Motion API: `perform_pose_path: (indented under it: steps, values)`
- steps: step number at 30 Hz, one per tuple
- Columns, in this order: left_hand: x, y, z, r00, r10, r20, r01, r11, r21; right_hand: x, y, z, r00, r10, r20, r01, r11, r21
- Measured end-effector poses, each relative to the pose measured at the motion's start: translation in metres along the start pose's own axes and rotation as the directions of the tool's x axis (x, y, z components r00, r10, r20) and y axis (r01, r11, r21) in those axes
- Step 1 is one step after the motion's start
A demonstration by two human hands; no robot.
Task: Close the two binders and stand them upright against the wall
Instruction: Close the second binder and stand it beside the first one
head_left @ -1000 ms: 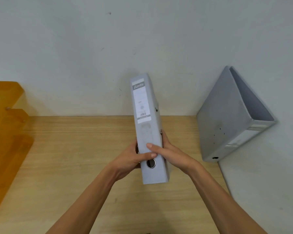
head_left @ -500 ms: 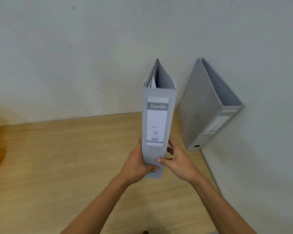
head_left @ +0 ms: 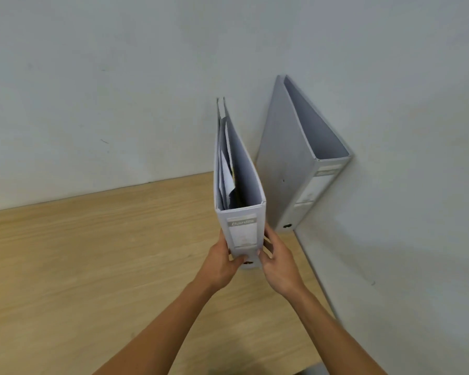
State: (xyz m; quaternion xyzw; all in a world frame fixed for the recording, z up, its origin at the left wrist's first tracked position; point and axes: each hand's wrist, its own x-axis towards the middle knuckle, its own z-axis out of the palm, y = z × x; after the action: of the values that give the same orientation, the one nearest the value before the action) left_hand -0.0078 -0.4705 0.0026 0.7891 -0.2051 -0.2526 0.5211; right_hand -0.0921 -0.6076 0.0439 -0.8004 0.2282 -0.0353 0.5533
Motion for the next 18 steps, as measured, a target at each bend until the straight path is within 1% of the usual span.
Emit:
perform_pose_path:
  steps: [3, 5, 8, 10, 13, 18]
  values:
    - [0.015, 0.011, 0.004, 0.999, 0.008, 0.037, -0.009, 0.999, 0.031, 0.011, 0.008, -0.006, 0.997, 0.037, -0.062, -0.035, 0.999, 0.025]
    - [0.028, 0.018, 0.009, 0.998, 0.011, 0.068, -0.014, 0.999, 0.052, 0.02, 0.014, -0.009, 0.987, 0.058, -0.152, -0.055, 0.998, 0.026]
    - [0.049, 0.025, 0.018, 0.998, -0.023, 0.059, 0.019, 0.998, 0.065, 0.033, 0.016, -0.014, 0.942, 0.107, -0.318, -0.106, 0.994, 0.022]
    - [0.059, 0.027, 0.02, 0.998, -0.038, 0.046, 0.034, 0.996, 0.077, 0.042, 0.014, -0.015, 0.905, 0.172, -0.39, -0.151, 0.985, 0.083]
    - [0.074, 0.03, 0.02, 0.998, -0.041, 0.056, 0.036, 0.995, 0.089, 0.055, 0.017, -0.019, 0.875, 0.269, -0.403, -0.199, 0.958, 0.208]
    - [0.089, 0.037, 0.024, 0.998, -0.041, 0.037, 0.037, 0.994, 0.103, 0.072, 0.025, -0.026, 0.869, 0.314, -0.383, -0.239, 0.943, 0.231]
